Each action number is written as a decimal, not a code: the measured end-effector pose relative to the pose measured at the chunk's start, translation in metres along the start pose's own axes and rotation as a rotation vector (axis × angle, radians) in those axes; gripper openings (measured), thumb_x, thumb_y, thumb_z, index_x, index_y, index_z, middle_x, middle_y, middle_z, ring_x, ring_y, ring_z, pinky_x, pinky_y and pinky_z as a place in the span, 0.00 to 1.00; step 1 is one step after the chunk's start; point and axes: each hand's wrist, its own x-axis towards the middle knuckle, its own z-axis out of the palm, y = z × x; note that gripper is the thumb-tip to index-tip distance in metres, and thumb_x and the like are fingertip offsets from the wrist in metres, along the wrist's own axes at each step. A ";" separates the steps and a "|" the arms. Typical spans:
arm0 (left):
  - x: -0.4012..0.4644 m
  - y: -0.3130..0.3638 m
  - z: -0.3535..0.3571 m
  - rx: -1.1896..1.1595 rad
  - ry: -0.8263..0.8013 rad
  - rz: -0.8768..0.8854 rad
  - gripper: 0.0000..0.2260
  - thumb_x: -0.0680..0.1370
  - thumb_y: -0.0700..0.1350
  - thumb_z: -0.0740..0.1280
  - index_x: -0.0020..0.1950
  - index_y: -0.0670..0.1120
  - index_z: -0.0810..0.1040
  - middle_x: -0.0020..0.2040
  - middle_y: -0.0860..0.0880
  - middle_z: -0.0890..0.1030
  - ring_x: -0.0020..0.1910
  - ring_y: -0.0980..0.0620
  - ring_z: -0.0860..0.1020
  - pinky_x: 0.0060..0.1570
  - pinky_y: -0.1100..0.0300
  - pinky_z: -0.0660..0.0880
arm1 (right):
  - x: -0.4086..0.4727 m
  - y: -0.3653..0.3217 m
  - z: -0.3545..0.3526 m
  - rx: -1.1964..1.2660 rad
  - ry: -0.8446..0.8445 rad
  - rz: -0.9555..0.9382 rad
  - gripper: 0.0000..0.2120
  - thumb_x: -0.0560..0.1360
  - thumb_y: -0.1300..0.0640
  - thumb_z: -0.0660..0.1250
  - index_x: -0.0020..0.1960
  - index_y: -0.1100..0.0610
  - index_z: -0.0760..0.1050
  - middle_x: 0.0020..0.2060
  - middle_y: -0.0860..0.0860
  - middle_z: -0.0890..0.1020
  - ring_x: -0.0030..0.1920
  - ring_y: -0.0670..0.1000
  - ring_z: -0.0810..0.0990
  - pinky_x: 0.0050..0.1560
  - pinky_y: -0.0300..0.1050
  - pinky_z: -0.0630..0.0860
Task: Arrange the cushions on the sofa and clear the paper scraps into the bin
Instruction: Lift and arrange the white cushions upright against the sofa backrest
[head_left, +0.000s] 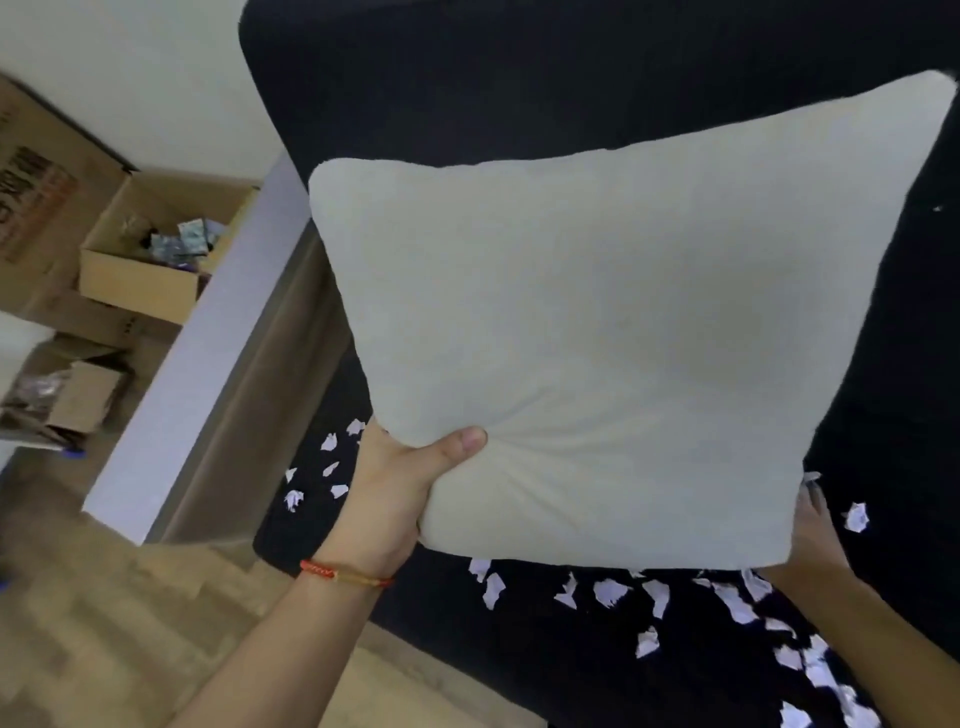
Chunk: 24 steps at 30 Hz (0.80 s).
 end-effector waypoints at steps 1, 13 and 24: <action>0.001 -0.004 -0.003 0.001 -0.001 0.013 0.26 0.69 0.37 0.78 0.65 0.52 0.83 0.64 0.46 0.85 0.64 0.46 0.84 0.57 0.57 0.81 | 0.008 0.034 0.013 -0.088 -0.017 -0.042 0.33 0.75 0.53 0.75 0.77 0.57 0.67 0.70 0.57 0.73 0.66 0.59 0.73 0.69 0.70 0.72; 0.014 0.003 0.021 -0.062 0.018 0.090 0.33 0.68 0.45 0.81 0.72 0.43 0.76 0.66 0.48 0.85 0.67 0.45 0.82 0.64 0.51 0.80 | -0.113 -0.060 -0.052 -0.171 -0.086 -0.450 0.26 0.86 0.43 0.53 0.81 0.52 0.64 0.79 0.48 0.68 0.80 0.49 0.65 0.82 0.48 0.54; 0.043 0.013 0.008 -0.114 0.023 0.204 0.31 0.74 0.37 0.76 0.76 0.39 0.71 0.70 0.43 0.82 0.70 0.43 0.80 0.66 0.50 0.78 | -0.069 0.012 -0.095 0.193 0.148 0.255 0.28 0.86 0.49 0.56 0.83 0.57 0.59 0.81 0.54 0.62 0.82 0.54 0.59 0.81 0.56 0.60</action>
